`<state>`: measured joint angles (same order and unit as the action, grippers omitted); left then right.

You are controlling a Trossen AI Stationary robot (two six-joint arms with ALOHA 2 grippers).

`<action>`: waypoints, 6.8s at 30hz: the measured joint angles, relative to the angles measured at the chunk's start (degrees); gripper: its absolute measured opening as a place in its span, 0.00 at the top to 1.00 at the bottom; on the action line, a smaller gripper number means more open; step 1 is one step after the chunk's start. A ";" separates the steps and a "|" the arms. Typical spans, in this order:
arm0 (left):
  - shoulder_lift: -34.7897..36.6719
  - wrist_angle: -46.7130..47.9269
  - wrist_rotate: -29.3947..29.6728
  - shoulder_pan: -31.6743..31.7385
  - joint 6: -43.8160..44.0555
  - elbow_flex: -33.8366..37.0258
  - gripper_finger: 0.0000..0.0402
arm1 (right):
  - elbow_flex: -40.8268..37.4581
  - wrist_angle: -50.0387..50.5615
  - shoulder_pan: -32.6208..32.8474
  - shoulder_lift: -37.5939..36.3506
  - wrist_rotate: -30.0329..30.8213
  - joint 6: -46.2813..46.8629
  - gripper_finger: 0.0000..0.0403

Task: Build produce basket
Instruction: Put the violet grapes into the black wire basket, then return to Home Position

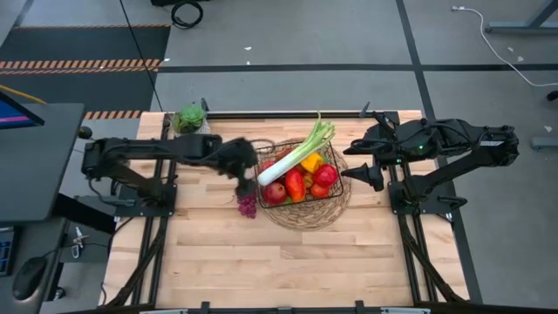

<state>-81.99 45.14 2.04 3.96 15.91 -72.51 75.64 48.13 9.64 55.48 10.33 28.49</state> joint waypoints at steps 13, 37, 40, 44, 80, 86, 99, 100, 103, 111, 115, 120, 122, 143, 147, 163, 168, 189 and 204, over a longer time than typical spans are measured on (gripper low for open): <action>3.05 6.73 2.41 -8.46 14.04 10.05 0.14 | 0.02 -0.12 0.01 0.65 0.39 -0.65 0.08; -4.67 -16.85 20.89 -14.33 63.82 25.40 0.16 | 0.07 -2.87 0.01 1.21 0.35 -1.61 0.08; -7.05 -18.05 20.85 -14.35 65.57 25.38 0.18 | 0.05 -3.20 0.01 1.44 0.28 -1.62 0.08; -9.60 -19.25 20.63 -14.49 65.38 25.40 0.20 | 0.04 -3.57 0.02 1.62 0.12 -1.48 0.08; 0.98 -7.64 16.71 -15.83 48.83 25.42 0.70 | 0.04 -3.47 0.03 1.62 -0.28 -1.51 0.08; 11.12 -5.91 20.30 -15.87 43.29 25.20 0.70 | 0.04 -3.46 0.03 1.62 -0.27 -1.68 0.08; 23.87 -32.85 21.39 -15.37 18.47 19.99 0.70 | 0.02 -3.62 0.03 1.62 0.02 -1.51 0.08; 24.07 -36.34 19.60 -15.28 17.09 19.94 0.70 | 0.02 -3.62 0.03 1.62 0.02 -1.51 0.08; 24.11 -44.00 15.60 -14.76 16.41 19.93 0.70 | 0.02 -3.84 0.03 1.62 0.02 -1.46 0.08; 23.99 -50.28 13.42 -14.73 16.47 19.93 0.70 | 0.02 -4.32 0.03 1.62 0.04 -1.44 0.08; 23.99 -51.35 13.44 -14.68 16.49 19.93 0.70 | 0.02 -4.97 0.03 1.60 0.04 -1.42 0.08; 22.31 -51.59 14.31 -14.27 13.71 19.93 0.70 | 0.01 -5.01 0.03 1.60 0.04 -1.42 0.08; 19.65 -51.55 16.19 -13.43 12.06 19.93 0.70 | 0.00 -5.04 0.03 1.60 0.04 -1.42 0.08; -23.18 -20.68 4.15 -2.51 0.76 -16.69 0.70 | 0.00 -6.09 0.92 0.59 -0.42 1.38 0.08; -27.99 -14.81 4.17 -2.51 0.12 -23.06 0.66 | 0.00 -6.05 2.04 0.14 -0.44 1.42 0.08; -23.92 -9.88 6.07 -1.66 4.76 -26.03 0.25 | -11.64 -11.23 3.33 -16.25 3.26 -0.83 0.09; -19.43 -7.82 11.86 -2.62 3.09 -24.39 0.30 | -23.31 -24.82 3.33 -23.94 3.14 0.91 0.09; 19.88 -43.47 12.85 1.06 20.47 25.21 0.64 | -53.97 -44.56 3.31 -54.41 4.96 11.88 0.09; 52.65 -47.75 16.70 3.24 22.08 45.65 0.76 | -56.37 -43.27 3.20 -55.17 8.87 13.35 0.11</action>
<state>-29.34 -2.61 18.74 7.20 37.99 -26.86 19.27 4.86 12.84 0.32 19.20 41.84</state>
